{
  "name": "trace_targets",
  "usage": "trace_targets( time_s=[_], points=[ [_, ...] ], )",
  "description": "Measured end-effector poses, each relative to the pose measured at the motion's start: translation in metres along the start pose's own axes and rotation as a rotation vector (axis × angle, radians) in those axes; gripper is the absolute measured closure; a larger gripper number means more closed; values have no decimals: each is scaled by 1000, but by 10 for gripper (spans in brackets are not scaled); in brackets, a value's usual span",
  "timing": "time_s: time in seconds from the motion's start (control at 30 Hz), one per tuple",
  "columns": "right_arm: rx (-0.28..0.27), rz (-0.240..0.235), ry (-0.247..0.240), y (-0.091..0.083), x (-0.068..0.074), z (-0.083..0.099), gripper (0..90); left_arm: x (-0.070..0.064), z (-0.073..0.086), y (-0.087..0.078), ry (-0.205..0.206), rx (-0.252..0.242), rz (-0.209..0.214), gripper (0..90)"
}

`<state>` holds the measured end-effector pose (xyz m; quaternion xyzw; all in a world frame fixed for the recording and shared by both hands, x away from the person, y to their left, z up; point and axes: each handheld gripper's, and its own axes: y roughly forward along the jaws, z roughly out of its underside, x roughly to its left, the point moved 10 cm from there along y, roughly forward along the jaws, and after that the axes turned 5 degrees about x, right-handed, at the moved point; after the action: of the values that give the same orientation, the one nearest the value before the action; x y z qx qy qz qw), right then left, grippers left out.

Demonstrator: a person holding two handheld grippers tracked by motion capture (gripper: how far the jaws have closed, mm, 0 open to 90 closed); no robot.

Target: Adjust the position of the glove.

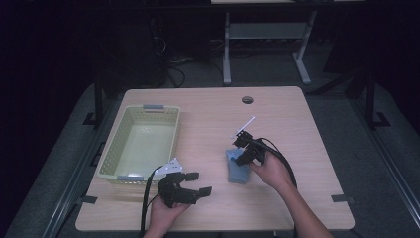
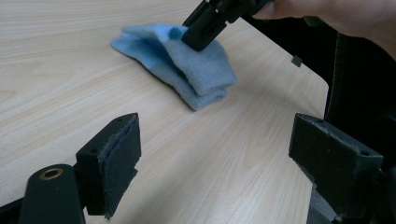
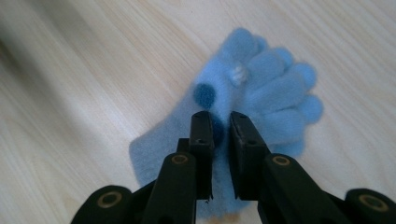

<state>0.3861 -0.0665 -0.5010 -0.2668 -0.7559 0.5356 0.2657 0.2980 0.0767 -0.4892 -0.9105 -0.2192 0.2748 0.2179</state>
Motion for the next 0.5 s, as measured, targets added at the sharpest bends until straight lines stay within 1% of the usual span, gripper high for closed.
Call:
trace_targets(
  time_s=[0.17,0.27,0.37,0.43,0.5],
  points=[
    [15,5,6,7,-3,2,782,0,0,1,-5,-8,0,163],
    [5,25,1,9,-5,0,762,1,0,1,-14,-9,1,163],
    [2,28,2,9,-5,-1,696,0,0,1,-12,-10,0,163],
    [-13,30,10,8,-5,-2,657,0,0,1,-12,-7,1,163],
    [-36,29,10,4,-5,-2,655,0,0,1,-10,-5,0,163]
  ],
)
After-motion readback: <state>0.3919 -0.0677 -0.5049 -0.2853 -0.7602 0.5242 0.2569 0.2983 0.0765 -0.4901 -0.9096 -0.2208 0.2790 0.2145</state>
